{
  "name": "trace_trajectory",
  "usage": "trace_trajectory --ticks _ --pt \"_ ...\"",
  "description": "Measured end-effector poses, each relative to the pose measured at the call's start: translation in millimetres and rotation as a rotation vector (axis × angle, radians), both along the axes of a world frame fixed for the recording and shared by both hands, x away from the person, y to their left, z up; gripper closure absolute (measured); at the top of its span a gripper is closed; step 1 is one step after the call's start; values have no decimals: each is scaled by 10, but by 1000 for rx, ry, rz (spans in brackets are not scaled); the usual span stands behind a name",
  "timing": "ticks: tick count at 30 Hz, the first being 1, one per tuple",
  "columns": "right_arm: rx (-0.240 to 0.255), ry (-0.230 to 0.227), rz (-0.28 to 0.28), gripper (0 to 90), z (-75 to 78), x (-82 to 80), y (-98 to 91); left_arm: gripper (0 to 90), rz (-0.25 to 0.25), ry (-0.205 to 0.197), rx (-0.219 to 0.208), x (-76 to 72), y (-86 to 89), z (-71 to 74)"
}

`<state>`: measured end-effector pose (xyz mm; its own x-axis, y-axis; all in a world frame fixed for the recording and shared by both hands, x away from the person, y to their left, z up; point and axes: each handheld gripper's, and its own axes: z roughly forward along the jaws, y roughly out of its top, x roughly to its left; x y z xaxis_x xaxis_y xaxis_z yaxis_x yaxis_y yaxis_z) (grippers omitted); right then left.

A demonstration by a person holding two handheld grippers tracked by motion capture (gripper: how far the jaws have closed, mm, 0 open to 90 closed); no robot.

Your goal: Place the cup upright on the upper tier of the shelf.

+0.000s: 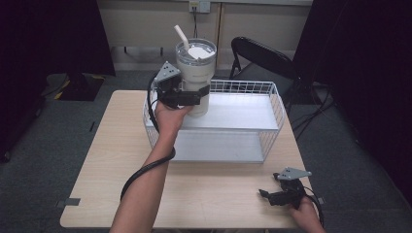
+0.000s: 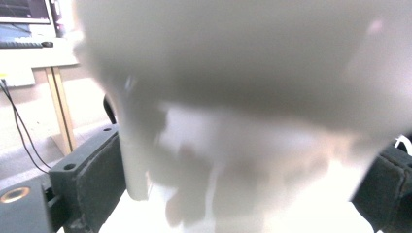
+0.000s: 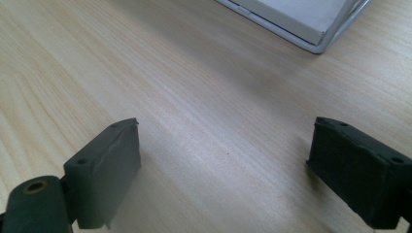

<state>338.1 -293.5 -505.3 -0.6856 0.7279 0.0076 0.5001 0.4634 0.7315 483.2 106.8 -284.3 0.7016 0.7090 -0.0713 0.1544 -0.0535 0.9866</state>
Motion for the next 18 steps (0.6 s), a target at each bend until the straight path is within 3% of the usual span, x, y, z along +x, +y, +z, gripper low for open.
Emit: trace_trajectory --ticks 4,7,11,13,18 --pt "0 0 0 106 0 -1 0 58 6 15 1 -12 8 -44" --pt "0 0 0 106 0 0 0 39 20 45 78 -13 -20 -89" --pt "1 1 0 106 0 -1 0 33 32 30 65 -49 9 -105" --pt "0 0 0 106 0 -1 0 30 35 54 83 -52 18 -104" --pt "1 1 0 106 0 -1 0 29 36 68 96 -94 62 -114"
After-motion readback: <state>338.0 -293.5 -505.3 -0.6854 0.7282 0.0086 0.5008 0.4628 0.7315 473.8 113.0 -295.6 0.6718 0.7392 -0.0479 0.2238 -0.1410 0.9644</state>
